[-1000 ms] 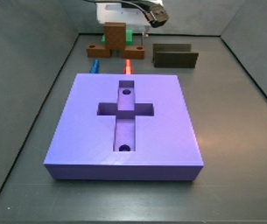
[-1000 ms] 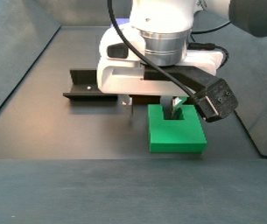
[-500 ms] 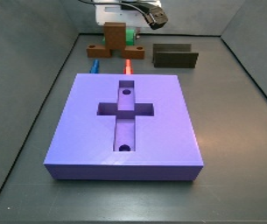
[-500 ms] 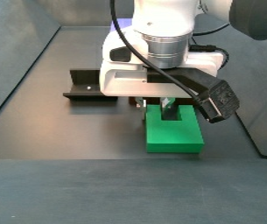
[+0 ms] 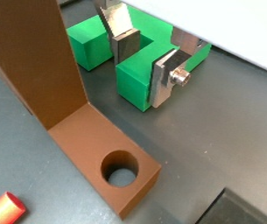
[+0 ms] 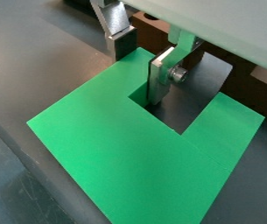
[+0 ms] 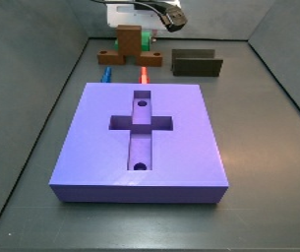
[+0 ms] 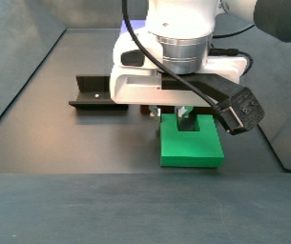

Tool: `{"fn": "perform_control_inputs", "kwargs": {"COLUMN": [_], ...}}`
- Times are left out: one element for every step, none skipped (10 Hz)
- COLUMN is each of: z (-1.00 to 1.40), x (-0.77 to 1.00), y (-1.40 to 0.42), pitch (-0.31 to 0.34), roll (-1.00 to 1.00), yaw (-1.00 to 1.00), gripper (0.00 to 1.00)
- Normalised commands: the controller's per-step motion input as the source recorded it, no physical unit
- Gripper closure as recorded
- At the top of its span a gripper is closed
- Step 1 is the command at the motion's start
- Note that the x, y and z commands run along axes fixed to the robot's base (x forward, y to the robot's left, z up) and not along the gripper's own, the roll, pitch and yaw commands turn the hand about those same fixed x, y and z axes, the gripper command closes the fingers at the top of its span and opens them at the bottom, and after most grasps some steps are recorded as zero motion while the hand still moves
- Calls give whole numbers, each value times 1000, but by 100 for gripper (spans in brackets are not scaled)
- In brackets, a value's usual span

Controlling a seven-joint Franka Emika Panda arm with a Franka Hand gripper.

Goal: Pick up the green object. Move up. Place the green object on the fixture. Regrasp the green object. Move to above the board. Insert the green object.
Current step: Pick up the green object.

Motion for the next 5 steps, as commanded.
{"fn": "perform_control_inputs", "kwargs": {"z": [0,0,0,0,0], "x": [0,0,0,0,0], "y": [0,0,0,0,0], "pitch": [0,0,0,0,0], "roll": [0,0,0,0,0], "yaw": [0,0,0,0,0], "gripper": [100,100,100,100,100]}}
